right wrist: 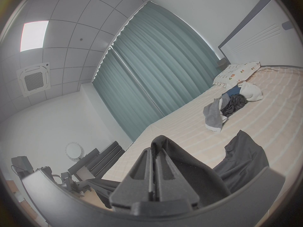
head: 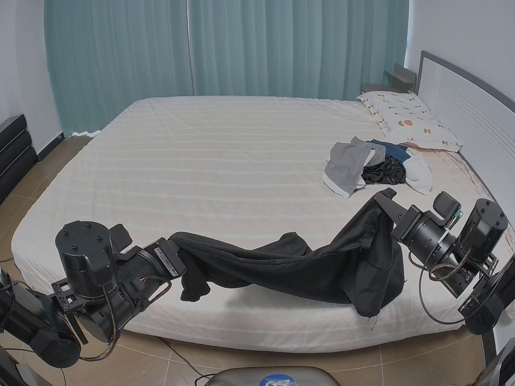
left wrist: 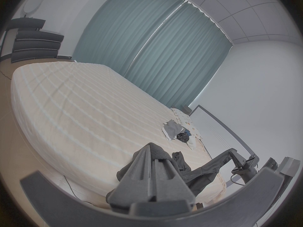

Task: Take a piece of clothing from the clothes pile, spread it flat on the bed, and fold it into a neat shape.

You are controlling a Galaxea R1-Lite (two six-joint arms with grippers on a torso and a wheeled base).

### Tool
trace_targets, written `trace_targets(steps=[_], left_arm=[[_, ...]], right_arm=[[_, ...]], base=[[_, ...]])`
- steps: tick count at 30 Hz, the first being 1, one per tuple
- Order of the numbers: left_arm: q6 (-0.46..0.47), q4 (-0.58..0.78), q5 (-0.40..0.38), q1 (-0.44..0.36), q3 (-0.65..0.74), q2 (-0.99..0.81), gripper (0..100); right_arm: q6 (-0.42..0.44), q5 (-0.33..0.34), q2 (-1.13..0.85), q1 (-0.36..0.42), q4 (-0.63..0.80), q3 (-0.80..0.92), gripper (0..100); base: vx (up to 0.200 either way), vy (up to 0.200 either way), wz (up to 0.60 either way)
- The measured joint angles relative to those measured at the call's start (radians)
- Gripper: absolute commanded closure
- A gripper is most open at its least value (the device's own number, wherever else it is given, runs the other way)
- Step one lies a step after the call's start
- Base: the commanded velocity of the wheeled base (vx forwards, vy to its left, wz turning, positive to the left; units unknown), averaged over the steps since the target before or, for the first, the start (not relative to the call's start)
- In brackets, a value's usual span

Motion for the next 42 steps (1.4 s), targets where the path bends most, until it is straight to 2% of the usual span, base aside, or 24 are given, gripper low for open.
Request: trace_targets(steps=[6, 18, 39, 42], left_arm=[[0.0, 0.0, 0.0, 0.0, 0.001, 0.0, 100], [0.0, 0.0, -0.004, 0.0, 0.0, 0.006, 100], [-0.001, 0.0, 0.002, -0.034, 0.008, -0.001, 100], [0.0, 0.0, 0.005, -0.042, 0.008, -0.022, 100]], right_arm=[[0.001, 0.001, -0.001, 0.001, 0.0, 0.0, 100], [0.009, 0.002, 0.003, -0.003, -0.001, 0.01, 100], [0.0, 0.001, -0.023, 0.0, 0.0, 0.037, 100], [-0.007, 0.0, -0.054, 0.009, 0.0, 0.04, 100]], base=[[0.0, 0.2, 0.0], [0.0, 0.0, 0.0], [-0.2, 0.0, 0.0], [0.0, 0.0, 0.0]])
